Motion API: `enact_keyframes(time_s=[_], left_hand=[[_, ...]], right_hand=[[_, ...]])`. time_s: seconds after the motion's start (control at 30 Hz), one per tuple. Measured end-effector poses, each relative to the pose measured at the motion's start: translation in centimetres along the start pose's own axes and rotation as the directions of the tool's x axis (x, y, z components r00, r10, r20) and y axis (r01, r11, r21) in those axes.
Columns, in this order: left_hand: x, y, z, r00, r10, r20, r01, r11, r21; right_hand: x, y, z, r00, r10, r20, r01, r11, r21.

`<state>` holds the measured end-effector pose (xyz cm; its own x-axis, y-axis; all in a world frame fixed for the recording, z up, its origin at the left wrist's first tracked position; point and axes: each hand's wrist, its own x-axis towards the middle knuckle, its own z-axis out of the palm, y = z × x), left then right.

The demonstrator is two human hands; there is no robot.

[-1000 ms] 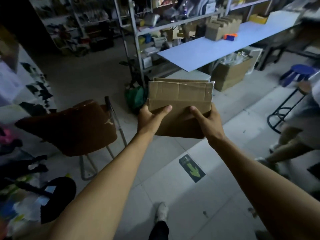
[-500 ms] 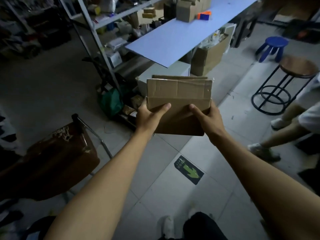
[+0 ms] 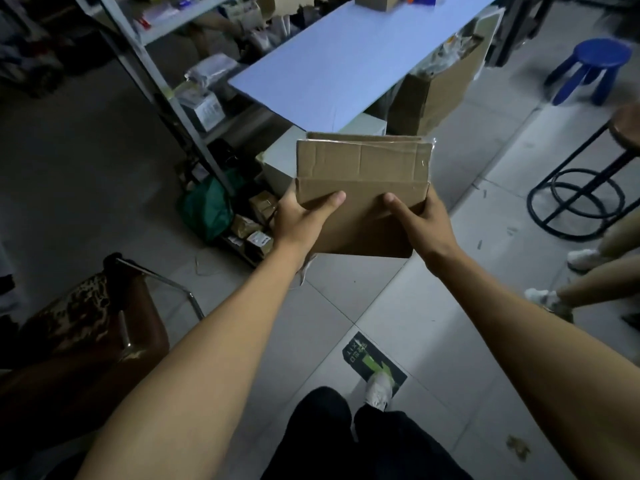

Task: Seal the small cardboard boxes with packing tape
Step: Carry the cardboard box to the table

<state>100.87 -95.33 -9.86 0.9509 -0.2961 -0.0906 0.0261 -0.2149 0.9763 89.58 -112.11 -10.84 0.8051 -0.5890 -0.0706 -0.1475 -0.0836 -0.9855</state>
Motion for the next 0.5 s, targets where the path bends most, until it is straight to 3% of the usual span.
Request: enact_keyframes(time_s=[0.2, 0.5], left_hand=[[8.4, 0.2, 3.7, 0.999, -0.023, -0.022, 0.023, 1.000, -0.011], [24.6, 0.4, 10.5, 0.997, -0.063, 0.049, 0.063, 0.998, 0.002]], right_hand=[[9.7, 0.6, -0.9, 0.998, 0.016, 0.055, -0.014, 0.999, -0.037], [26.9, 2.1, -1.9, 0.999, 0.050, -0.003, -0.050, 0.993, -0.111]])
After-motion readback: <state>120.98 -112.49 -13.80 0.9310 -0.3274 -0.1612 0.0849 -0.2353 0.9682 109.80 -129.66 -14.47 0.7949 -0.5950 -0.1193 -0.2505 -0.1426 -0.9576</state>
